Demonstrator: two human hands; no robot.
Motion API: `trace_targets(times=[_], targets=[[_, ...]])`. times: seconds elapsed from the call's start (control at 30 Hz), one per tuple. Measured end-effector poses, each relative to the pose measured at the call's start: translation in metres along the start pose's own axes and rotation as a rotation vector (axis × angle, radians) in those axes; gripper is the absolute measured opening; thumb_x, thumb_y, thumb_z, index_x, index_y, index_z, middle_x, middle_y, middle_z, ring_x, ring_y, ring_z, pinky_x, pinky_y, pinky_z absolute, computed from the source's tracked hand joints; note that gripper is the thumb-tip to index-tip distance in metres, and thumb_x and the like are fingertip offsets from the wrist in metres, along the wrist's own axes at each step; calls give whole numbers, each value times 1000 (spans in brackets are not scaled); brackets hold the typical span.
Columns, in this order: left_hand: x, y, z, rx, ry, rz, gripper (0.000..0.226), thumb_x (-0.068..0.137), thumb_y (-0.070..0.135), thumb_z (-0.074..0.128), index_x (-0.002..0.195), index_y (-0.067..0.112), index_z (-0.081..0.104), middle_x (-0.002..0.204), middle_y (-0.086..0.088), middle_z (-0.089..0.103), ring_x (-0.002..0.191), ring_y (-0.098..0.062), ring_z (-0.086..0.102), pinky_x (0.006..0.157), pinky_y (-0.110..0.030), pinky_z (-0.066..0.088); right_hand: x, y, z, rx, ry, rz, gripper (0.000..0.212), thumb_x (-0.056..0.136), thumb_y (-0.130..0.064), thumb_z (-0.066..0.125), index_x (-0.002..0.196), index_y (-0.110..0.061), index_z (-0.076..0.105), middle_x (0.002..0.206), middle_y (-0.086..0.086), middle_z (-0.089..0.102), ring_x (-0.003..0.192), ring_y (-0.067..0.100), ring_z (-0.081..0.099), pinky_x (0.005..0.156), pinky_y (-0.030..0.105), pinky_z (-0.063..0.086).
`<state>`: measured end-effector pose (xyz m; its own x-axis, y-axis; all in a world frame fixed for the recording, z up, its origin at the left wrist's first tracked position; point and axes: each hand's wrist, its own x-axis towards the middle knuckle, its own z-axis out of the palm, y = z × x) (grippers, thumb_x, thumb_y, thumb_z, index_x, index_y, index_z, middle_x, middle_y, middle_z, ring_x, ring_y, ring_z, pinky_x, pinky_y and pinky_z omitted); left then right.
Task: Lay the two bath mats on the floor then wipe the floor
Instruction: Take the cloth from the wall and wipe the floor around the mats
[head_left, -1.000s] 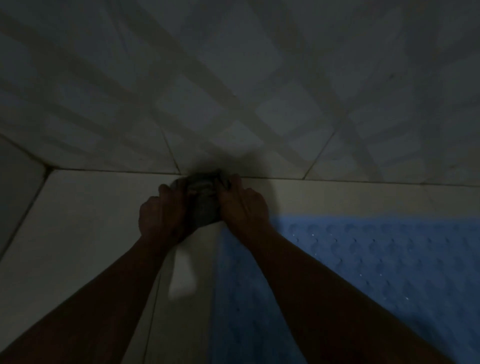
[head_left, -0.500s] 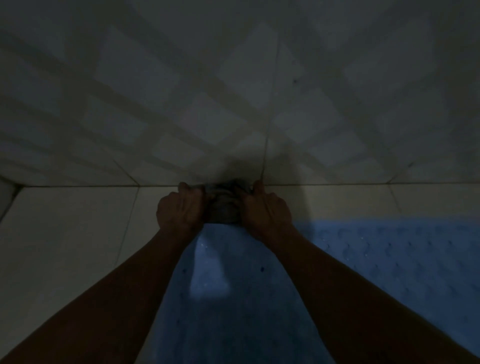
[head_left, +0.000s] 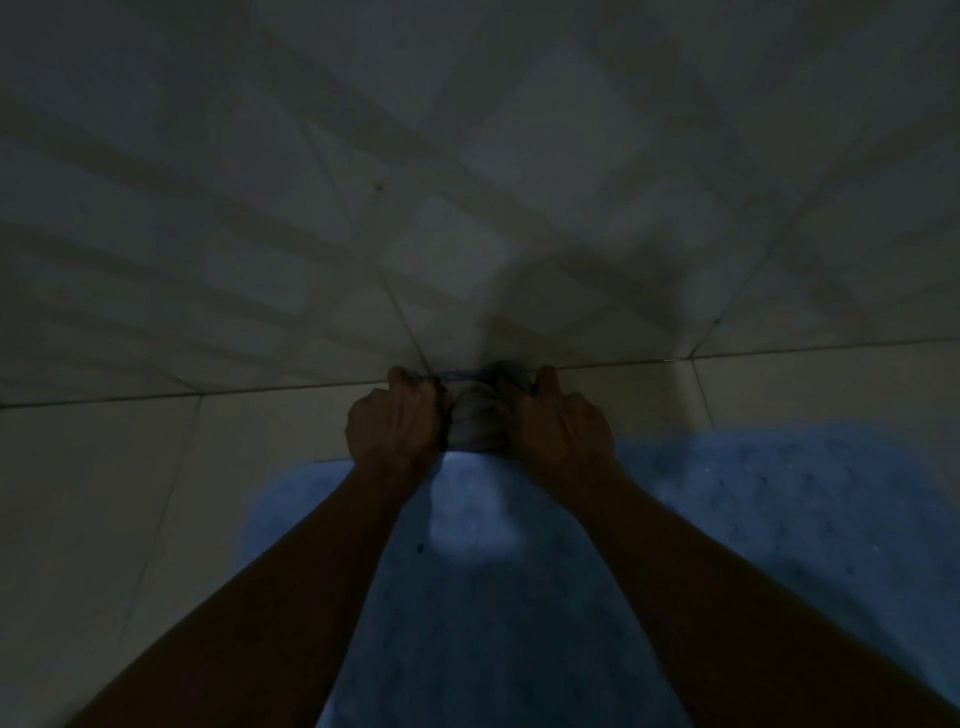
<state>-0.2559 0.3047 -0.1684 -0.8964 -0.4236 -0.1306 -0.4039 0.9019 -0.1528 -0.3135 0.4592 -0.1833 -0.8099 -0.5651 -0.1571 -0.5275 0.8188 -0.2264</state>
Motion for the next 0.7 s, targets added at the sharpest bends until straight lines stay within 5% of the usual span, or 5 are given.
trace_targets(times=[0.2, 0.43, 0.7], targets=[[-5, 49, -13, 12, -22, -19, 48, 103, 55, 28, 118, 24, 60, 119, -11, 56, 95, -35, 66, 72, -35, 46, -6, 44, -3, 56, -5, 47, 49, 103, -36, 35, 151, -33, 24, 136, 14, 44, 97, 37, 63, 77, 40, 49], [5, 82, -33, -79, -115, -32, 34, 93, 44, 57, 119, 23, 62, 118, -13, 59, 105, -36, 63, 81, -36, 47, -7, 74, -18, 120, -107, 145, 40, 101, -29, 41, 141, -26, 43, 141, 16, 41, 113, 37, 55, 88, 41, 45], [10, 98, -33, -206, -138, -29, 36, 97, 46, 49, 115, 16, 62, 117, -12, 61, 107, -35, 63, 82, -36, 46, -13, 99, -29, 43, -93, 153, 36, 100, -30, 43, 135, -23, 49, 127, 14, 51, 103, 37, 58, 82, 41, 48]])
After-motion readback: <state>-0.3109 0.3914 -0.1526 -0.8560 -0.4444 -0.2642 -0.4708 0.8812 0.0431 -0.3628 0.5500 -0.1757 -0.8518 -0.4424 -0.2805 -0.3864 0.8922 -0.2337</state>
